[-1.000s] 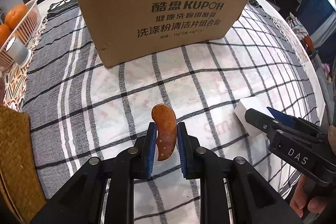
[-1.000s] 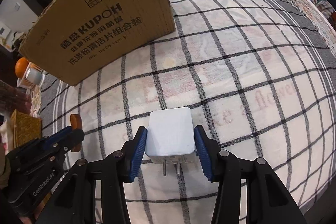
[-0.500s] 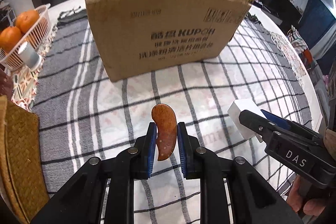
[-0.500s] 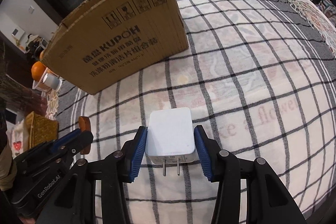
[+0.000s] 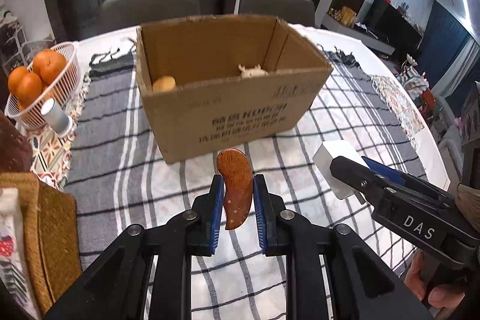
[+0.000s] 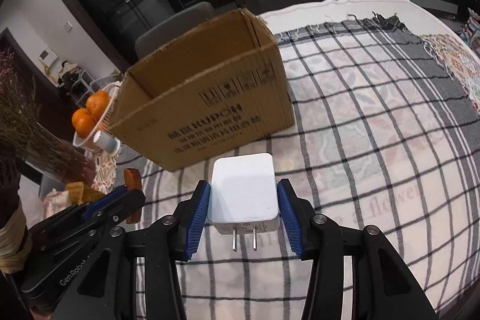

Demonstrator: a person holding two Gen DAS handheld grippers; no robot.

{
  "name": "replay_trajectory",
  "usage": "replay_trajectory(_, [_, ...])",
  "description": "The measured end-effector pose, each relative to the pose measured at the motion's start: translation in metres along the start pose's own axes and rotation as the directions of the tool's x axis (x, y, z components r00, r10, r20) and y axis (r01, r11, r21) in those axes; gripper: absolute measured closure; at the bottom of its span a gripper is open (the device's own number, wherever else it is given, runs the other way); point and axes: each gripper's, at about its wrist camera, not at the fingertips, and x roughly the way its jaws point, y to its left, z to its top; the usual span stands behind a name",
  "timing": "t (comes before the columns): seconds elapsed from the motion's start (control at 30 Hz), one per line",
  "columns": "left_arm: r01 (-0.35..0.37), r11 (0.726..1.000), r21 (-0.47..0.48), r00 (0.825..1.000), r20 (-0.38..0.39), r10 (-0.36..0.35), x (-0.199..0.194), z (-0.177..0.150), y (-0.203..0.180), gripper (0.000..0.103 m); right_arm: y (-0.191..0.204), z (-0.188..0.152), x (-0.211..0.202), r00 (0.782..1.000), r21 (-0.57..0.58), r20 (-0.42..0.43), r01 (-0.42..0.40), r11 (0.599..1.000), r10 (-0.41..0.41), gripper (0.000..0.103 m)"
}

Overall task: Organize rigid objects
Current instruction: 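Lift and carry the comb with the left tool while the right tool carries the adapter to the box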

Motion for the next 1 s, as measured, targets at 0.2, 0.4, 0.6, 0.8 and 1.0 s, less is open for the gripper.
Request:
replay_trajectory(0.2, [-0.009,1.000,-0.001,0.999,0.043,0.010,-0.016,0.017,0.003,0.083,0.013,0.018,-0.010,0.999,-0.030,0.041,-0.025,0.999,0.026,0.056])
replay_trajectory(0.4, [-0.010,1.000,0.002,0.996,0.083,0.010,-0.028,0.035,0.006,0.082,0.024,0.037,-0.018,0.996,-0.057,0.077,-0.048,0.997,0.053,0.056])
replay_trajectory(0.6, [-0.005,1.000,0.009,0.992,0.123,0.004,-0.037,0.055,0.008,0.082,0.034,0.056,-0.025,0.991,-0.080,0.111,-0.067,0.995,0.076,0.056])
replay_trajectory(0.8, [-0.005,1.000,0.008,0.991,0.136,0.004,-0.036,0.079,0.012,0.082,0.043,0.079,-0.024,0.987,-0.104,0.129,-0.081,0.991,0.095,0.056])
replay_trajectory(1.0, [-0.013,1.000,-0.002,0.991,0.131,0.013,-0.026,0.100,0.020,0.082,0.050,0.102,-0.012,0.987,-0.126,0.124,-0.085,0.988,0.101,0.056])
